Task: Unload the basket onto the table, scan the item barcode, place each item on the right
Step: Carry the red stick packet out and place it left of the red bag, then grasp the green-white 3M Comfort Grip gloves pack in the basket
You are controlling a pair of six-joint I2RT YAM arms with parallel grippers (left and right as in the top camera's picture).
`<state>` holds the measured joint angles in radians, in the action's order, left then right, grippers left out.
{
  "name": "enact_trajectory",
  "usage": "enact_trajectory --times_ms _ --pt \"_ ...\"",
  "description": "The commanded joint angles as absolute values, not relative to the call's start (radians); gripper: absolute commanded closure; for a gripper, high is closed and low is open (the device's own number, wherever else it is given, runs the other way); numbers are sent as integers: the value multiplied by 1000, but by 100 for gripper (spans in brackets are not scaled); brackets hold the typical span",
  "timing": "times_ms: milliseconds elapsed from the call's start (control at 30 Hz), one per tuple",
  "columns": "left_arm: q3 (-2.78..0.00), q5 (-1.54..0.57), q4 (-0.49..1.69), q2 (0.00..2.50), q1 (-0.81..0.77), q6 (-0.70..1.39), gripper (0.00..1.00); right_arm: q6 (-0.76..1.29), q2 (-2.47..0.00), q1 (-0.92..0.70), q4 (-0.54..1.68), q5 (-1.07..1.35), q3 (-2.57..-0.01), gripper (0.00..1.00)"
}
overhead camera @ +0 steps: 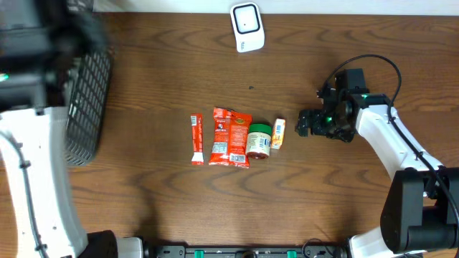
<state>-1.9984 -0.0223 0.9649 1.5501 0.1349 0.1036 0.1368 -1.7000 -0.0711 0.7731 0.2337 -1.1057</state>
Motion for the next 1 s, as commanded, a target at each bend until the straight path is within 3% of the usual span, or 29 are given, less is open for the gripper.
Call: enact_trajectory --times_ms 0,133,400,967 --pt "-1999 13 911 1580 286 -11 23 133 -1692 -65 774 233 -1117 1" --pt "-1998 13 930 1663 433 -139 9 133 -1692 -65 774 233 -1117 1" --pt "-1998 13 1093 1905 567 -165 8 133 -1692 -65 774 233 -1117 1" --pt "-1998 8 1130 2280 570 -258 4 133 -1693 -65 774 233 -1117 1"
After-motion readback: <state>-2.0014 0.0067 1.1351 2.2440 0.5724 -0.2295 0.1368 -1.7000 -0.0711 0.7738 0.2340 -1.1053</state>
